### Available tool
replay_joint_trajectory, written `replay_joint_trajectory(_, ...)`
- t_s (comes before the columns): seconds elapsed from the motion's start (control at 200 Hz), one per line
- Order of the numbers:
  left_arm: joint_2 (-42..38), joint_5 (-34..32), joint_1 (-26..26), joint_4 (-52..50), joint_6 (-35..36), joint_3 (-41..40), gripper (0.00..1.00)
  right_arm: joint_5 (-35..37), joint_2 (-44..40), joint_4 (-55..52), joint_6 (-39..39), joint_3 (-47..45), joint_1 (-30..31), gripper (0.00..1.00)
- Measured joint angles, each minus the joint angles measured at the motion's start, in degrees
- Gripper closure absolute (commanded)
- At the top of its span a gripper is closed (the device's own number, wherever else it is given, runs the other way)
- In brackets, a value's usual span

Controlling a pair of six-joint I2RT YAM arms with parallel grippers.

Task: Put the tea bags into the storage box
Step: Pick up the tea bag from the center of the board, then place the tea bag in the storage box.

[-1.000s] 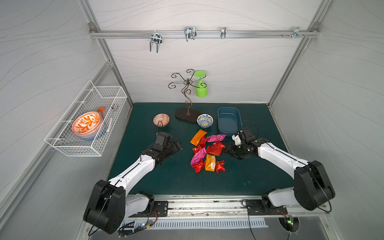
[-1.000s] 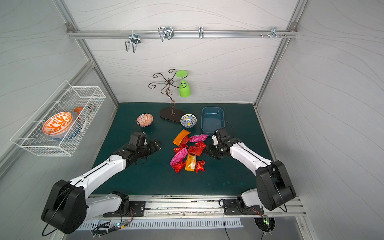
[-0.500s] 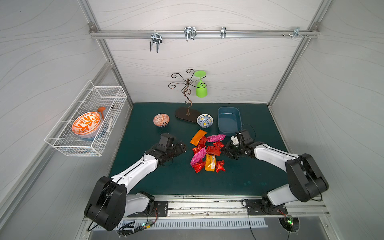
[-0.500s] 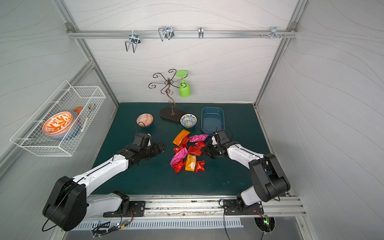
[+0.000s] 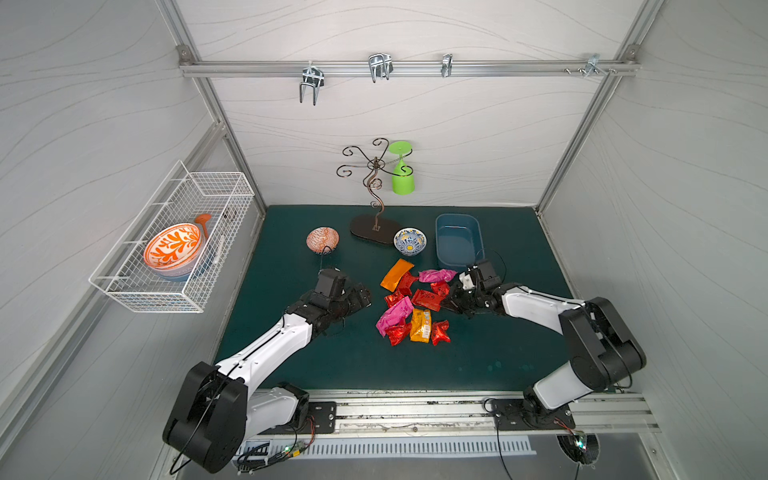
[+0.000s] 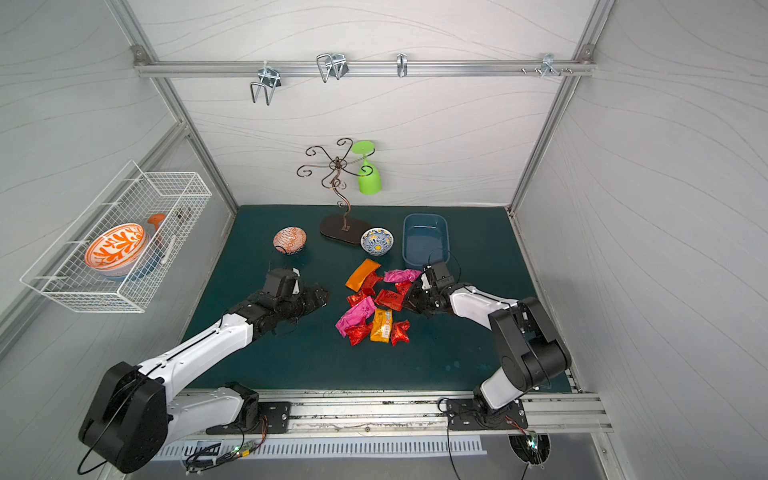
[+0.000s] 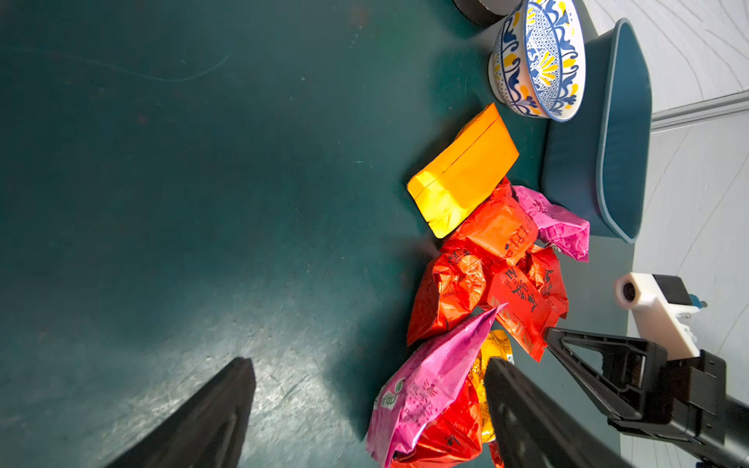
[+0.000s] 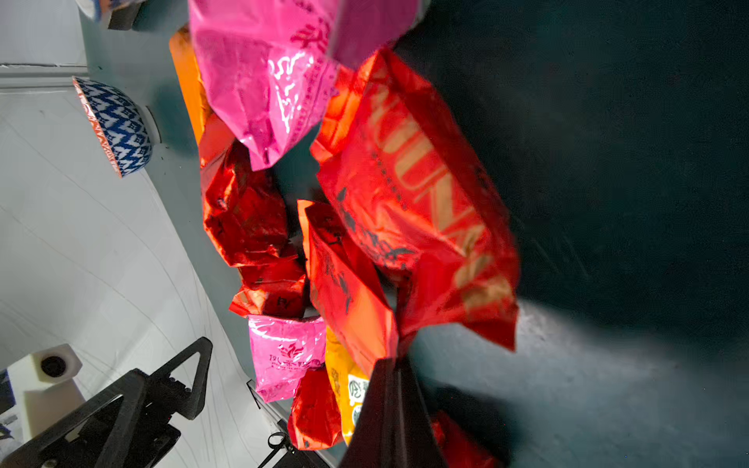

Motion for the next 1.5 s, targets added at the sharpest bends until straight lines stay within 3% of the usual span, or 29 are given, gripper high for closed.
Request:
replay_joint_trajectory(0.5, 0.00, 0.09, 0.00, 0.00, -0.07, 0.00, 0.07, -1.38, -18.34, -13.79, -7.85, 0.00, -0.42, 1.00)
replay_joint_trajectory(0.655, 0.13, 0.28, 0.00, 0.00, -0.09, 0.00, 0.07, -2.14, -20.68, -17.07, -9.81, 1.88, -0.94, 1.00)
replay_joint_trajectory(1.061, 0.15, 0.48, -0.04, -0.02, -0.24, 0.00, 0.07, -5.33, -17.22, -19.17, -14.36, 11.78, -4.85, 1.00)
replay_joint_trajectory(1.236, 0.17, 0.48, -0.07, -0.02, -0.39, 0.00, 0.07, -6.60, -15.10, -17.86, -15.50, 16.79, -10.43, 1.00)
replay_joint_trajectory(1.501, 1.36, 0.74, -0.07, 0.00, -0.37, 0.00, 0.07, -7.61, 1.62, -11.37, -17.40, 26.56, -18.10, 1.00)
